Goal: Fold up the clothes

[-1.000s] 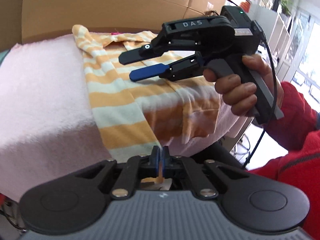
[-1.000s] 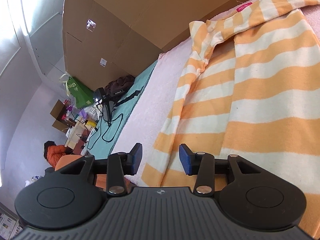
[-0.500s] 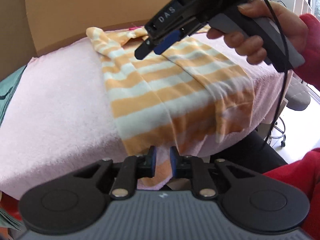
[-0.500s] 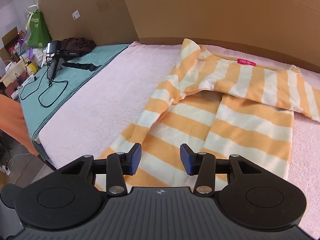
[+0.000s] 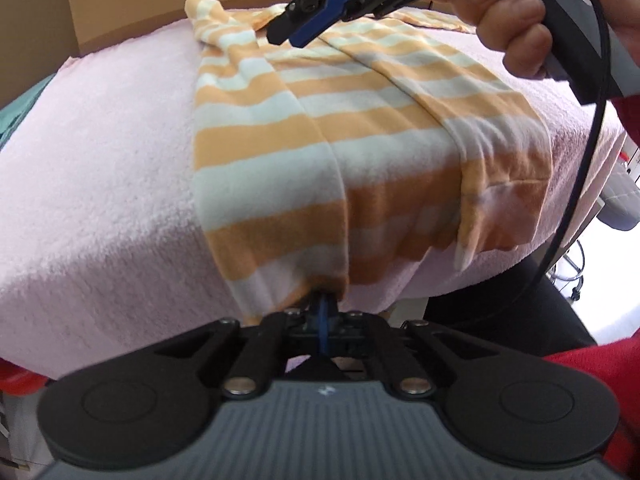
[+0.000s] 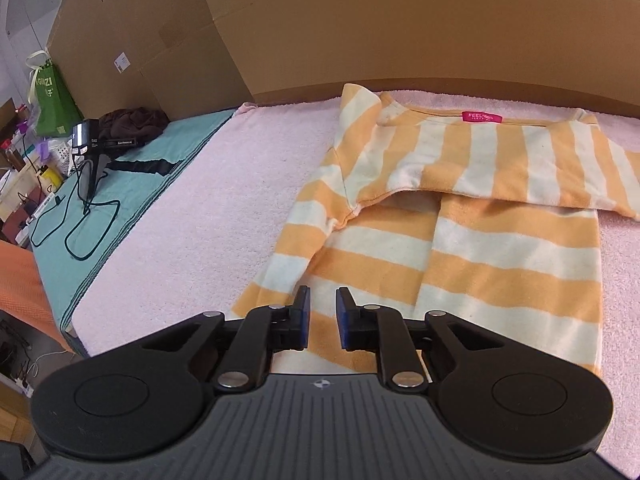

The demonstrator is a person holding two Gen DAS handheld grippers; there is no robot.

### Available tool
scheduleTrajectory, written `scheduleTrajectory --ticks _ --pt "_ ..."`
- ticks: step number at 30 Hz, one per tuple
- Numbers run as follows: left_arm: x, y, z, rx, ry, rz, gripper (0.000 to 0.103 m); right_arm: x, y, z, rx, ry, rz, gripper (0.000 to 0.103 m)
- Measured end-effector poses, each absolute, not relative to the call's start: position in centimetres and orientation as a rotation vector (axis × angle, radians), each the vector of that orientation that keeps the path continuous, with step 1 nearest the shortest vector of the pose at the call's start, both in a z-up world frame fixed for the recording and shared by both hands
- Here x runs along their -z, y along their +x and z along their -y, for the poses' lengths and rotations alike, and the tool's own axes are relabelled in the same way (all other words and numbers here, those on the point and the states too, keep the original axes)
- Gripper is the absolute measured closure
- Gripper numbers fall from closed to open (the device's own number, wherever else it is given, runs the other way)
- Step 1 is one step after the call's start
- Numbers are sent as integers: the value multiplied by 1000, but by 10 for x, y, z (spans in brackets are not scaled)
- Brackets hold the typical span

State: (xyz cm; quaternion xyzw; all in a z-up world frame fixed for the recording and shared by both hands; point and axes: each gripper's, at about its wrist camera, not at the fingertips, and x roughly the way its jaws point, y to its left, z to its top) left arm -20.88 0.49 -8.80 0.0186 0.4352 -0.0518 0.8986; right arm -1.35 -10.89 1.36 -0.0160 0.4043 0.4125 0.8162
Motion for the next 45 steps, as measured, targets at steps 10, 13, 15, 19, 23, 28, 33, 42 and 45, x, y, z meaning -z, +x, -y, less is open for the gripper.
scheduleTrajectory --ticks 10,13,15,19,23,28,33,42,45 --pt "95 -184 7 44 92 -980 93 4 -12 91 -960 16 -821 97" --pt "97 -176 14 75 71 -988 103 -2 -9 103 -946 42 -815 97" --pt "95 -177 20 110 68 -978 103 -11 -10 114 -940 37 -786 97" --pt "95 -178 33 160 77 -976 103 -6 -8 123 -920 0 -790 94" --pt "99 -190 37 173 119 -987 95 2 -11 132 -910 18 -799 80" --pt "87 -232 17 182 145 -937 68 -11 -42 168 -1065 57 -817 73" --pt "82 -243 -29 123 140 -940 71 10 -87 180 -1324 16 -954 72" --pt "75 -221 -58 164 154 -928 65 36 -129 141 -1343 -151 -778 71" --pt "69 -228 -56 189 186 -912 65 40 -133 134 -1330 -168 -795 67"
